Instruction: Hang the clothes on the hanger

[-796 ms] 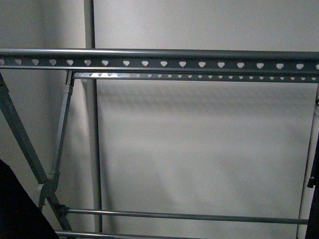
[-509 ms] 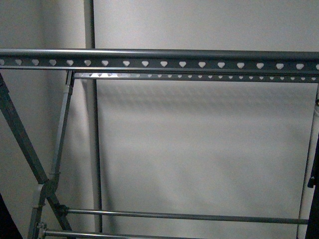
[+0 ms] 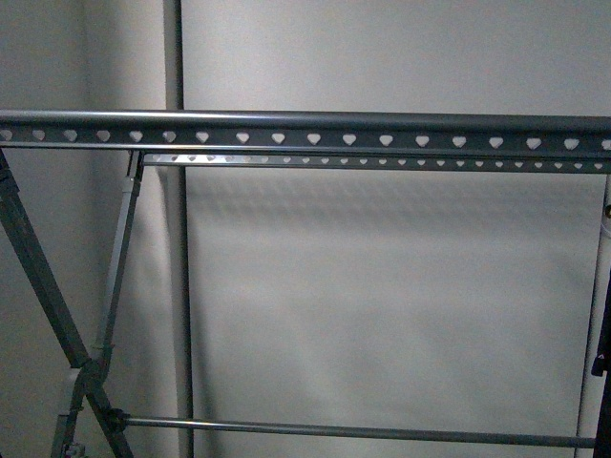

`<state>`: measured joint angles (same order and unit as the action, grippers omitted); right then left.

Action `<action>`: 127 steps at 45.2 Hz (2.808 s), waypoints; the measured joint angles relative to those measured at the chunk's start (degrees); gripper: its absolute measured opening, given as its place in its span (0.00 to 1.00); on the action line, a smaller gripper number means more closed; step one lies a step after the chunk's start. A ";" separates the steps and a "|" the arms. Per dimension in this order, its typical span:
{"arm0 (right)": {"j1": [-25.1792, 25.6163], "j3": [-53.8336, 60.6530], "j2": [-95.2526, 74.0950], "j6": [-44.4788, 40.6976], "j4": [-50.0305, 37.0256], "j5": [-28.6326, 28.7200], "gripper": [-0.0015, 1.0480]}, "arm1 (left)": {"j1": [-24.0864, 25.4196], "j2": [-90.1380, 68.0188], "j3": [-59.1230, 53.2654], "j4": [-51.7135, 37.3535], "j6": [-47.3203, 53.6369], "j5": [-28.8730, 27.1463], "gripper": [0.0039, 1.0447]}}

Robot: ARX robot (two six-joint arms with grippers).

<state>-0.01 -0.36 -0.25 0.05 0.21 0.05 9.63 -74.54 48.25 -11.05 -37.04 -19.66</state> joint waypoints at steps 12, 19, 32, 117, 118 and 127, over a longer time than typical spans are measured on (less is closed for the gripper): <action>-0.02 0.00 0.00 0.00 0.00 0.00 0.93 | 0.98 -11.43 11.06 1.97 -5.01 -8.17 0.94; 0.00 0.00 0.00 0.00 0.00 0.02 0.93 | 2.10 -15.58 14.75 3.32 -5.90 -10.45 0.94; 0.00 0.00 0.00 0.00 0.00 0.02 0.93 | 2.38 -17.42 16.87 5.14 -6.25 -11.26 0.54; -0.02 0.00 0.00 0.00 0.00 0.02 0.93 | -14.78 -7.80 17.86 20.00 120.80 71.32 0.04; 0.00 0.00 0.00 0.00 0.00 0.02 0.93 | -14.78 -7.80 17.86 20.00 120.85 71.32 0.04; -0.02 0.00 0.00 0.00 0.00 0.00 0.93 | -14.78 -7.76 17.84 20.00 120.98 71.32 0.04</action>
<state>-0.03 -0.36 -0.25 0.05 0.21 0.05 -5.15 -82.30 66.08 8.95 83.94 51.66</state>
